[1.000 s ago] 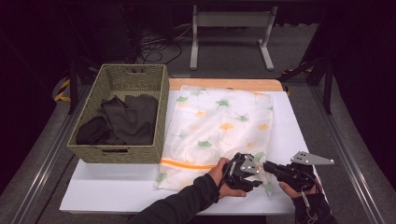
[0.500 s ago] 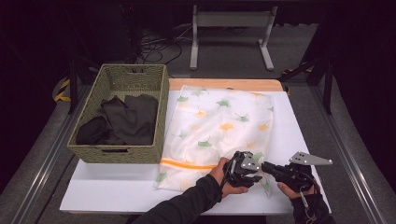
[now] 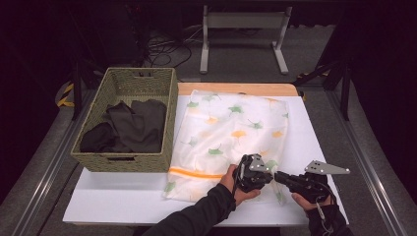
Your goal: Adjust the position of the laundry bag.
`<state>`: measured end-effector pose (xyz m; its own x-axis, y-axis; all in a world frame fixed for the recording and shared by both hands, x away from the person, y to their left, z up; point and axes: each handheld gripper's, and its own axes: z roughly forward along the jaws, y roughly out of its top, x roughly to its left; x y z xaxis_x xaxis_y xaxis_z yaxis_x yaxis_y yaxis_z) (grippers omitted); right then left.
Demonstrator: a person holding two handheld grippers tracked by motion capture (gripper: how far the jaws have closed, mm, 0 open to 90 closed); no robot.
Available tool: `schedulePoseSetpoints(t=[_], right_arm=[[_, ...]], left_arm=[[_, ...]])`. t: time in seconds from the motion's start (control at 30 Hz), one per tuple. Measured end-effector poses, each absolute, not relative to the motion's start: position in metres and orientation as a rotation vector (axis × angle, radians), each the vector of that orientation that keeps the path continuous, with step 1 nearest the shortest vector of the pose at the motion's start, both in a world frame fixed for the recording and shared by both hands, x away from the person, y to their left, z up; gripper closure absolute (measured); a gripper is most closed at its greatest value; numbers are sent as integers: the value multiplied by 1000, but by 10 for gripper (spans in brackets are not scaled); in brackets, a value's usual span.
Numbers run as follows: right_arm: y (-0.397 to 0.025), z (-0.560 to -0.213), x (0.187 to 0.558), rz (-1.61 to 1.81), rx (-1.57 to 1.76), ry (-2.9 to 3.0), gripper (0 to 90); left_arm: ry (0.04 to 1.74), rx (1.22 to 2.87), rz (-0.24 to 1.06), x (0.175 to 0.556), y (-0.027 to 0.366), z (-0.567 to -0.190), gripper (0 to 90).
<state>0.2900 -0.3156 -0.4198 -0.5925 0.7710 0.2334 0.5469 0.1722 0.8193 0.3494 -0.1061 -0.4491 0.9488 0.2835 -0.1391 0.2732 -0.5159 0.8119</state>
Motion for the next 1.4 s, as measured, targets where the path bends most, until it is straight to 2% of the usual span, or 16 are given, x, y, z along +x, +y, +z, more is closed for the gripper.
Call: schedulePoseSetpoints(t=[0.17, 0.47, 0.73, 1.0, 1.4], right_arm=[[-316, -421, 290, 1375, 1271, 2218, 856], [-316, -421, 288, 1340, 1210, 2197, 859], [-317, -419, 286, 1322, 1180, 2171, 860], [-325, -419, 289, 1299, 1220, 2122, 862], [-329, -424, 300, 1236, 1256, 2098, 862]], left_arm=[[387, 2157, 22, 349, -108, -450, 896], [414, 2169, -42, 353, -102, -449, 900], [427, 2230, -1, 357, -88, -446, 900], [438, 2357, 94, 359, -38, -445, 900], [528, 2354, 167, 349, 35, -446, 900]])
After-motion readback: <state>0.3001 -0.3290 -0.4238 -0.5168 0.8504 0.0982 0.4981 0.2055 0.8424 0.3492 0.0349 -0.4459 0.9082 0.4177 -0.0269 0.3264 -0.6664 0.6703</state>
